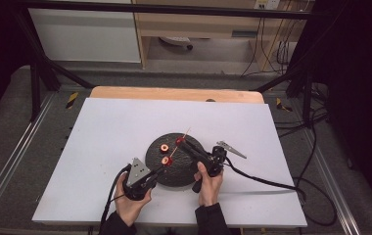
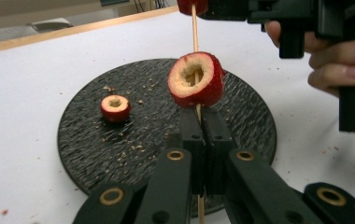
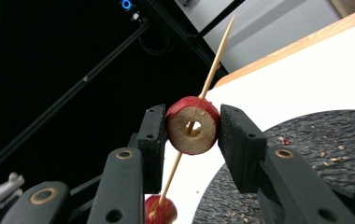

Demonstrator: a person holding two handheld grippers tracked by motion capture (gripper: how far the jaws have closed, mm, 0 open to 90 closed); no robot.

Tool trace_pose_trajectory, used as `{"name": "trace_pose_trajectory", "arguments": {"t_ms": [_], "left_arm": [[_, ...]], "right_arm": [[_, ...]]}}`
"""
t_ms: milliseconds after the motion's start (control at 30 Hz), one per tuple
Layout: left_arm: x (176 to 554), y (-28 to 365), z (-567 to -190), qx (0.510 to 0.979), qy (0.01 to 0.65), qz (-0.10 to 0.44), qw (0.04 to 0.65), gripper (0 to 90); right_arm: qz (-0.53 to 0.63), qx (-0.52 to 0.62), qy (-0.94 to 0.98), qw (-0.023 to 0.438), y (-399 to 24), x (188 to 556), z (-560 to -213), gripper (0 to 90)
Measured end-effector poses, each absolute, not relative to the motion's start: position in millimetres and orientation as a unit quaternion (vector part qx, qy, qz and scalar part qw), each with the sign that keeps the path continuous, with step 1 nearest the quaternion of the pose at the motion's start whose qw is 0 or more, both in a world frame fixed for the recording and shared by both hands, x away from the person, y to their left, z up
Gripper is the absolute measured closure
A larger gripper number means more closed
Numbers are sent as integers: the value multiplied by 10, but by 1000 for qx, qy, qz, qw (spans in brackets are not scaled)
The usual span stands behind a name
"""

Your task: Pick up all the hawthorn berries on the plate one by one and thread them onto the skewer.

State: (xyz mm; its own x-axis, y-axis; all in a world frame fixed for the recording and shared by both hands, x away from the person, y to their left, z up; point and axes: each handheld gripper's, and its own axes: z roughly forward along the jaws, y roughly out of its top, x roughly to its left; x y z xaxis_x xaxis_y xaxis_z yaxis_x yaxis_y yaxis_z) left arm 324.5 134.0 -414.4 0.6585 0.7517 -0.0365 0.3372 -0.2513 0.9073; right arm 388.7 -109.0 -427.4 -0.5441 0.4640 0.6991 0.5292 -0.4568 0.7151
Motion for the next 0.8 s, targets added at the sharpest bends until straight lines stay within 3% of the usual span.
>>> {"name": "trace_pose_trajectory", "arguments": {"t_ms": [367, 800], "left_arm": [[3354, 1282, -4120, 768, 344, 201, 502, 886], [3219, 1818, -4167, 775, 348, 186, 493, 885]], "right_arm": [[-691, -466, -552, 27, -1082, 3809, -4312, 610], [-636, -454, -622, -43, -1283, 3832, -4242, 229]]}}
